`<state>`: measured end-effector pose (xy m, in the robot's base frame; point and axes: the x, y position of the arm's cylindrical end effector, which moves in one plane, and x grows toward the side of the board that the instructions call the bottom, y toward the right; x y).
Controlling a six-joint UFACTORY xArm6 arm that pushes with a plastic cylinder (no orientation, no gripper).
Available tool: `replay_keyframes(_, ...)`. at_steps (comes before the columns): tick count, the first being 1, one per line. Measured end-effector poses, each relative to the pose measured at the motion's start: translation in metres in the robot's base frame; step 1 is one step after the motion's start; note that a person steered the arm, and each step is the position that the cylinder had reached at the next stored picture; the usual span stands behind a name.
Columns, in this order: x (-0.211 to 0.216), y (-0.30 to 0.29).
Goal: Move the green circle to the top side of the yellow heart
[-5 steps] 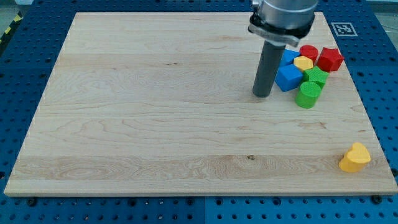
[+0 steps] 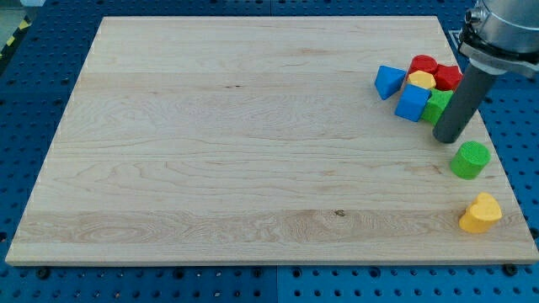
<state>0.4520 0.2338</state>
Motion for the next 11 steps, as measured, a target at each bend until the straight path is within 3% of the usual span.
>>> replay_keyframes(1, -0.004, 0.009)
replay_keyframes(4, 0.047, 0.034)
replay_keyframes(7, 0.045, 0.054)
replay_keyframes(11, 0.059, 0.021)
